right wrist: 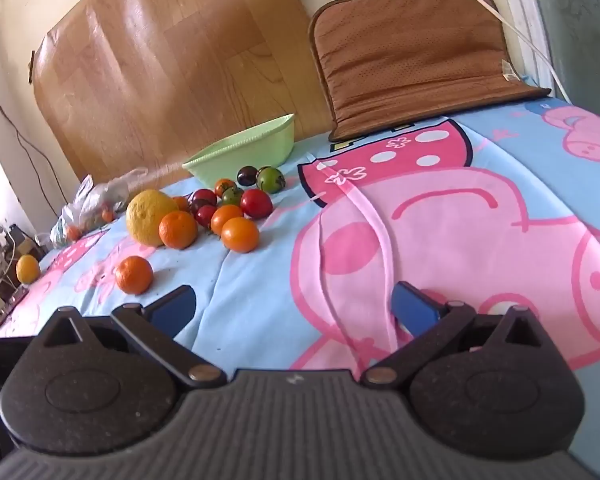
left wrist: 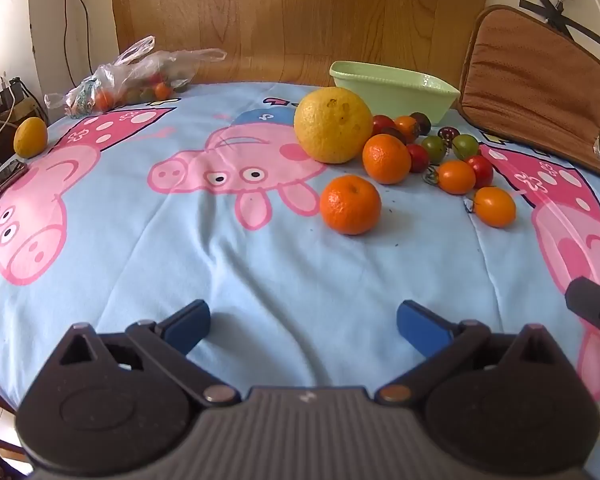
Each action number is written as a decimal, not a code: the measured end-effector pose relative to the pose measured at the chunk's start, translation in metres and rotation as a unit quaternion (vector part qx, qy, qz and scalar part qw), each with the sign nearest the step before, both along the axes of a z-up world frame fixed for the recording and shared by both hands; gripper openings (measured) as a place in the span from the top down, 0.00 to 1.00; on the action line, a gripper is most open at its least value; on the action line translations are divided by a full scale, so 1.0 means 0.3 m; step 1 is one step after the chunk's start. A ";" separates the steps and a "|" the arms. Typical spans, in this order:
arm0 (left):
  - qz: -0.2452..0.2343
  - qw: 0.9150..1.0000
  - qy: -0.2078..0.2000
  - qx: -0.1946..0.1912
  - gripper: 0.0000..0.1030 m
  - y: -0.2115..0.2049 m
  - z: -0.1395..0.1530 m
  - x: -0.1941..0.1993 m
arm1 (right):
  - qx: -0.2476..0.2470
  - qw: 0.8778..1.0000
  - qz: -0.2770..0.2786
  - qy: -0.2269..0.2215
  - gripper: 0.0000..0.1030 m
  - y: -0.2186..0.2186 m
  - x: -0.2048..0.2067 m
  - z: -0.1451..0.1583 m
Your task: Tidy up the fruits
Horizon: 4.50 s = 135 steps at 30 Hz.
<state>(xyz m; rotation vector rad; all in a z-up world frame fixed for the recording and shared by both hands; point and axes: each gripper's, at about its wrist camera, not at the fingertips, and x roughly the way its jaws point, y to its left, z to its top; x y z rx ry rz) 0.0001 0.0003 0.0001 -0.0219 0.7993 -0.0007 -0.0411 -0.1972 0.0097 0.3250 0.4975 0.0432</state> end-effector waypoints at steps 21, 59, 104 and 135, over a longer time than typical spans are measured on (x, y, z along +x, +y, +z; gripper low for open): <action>-0.002 1.000 -0.004 -0.002 0.00 -0.012 0.008 -0.021 | -0.027 1.000 0.007 -0.008 0.00 0.034 -0.012 0.014; 0.000 1.000 -0.001 0.012 0.00 -0.007 0.010 -0.021 | -0.043 0.999 0.010 -0.027 0.03 0.039 -0.019 0.029; -0.164 0.980 -0.110 0.000 0.22 0.020 0.086 0.149 | -0.124 0.982 0.140 0.003 0.46 0.095 0.232 0.090; -0.173 0.985 0.010 -0.013 0.62 -0.191 0.175 1.042 | -0.125 0.976 0.176 0.014 0.68 0.037 0.966 0.198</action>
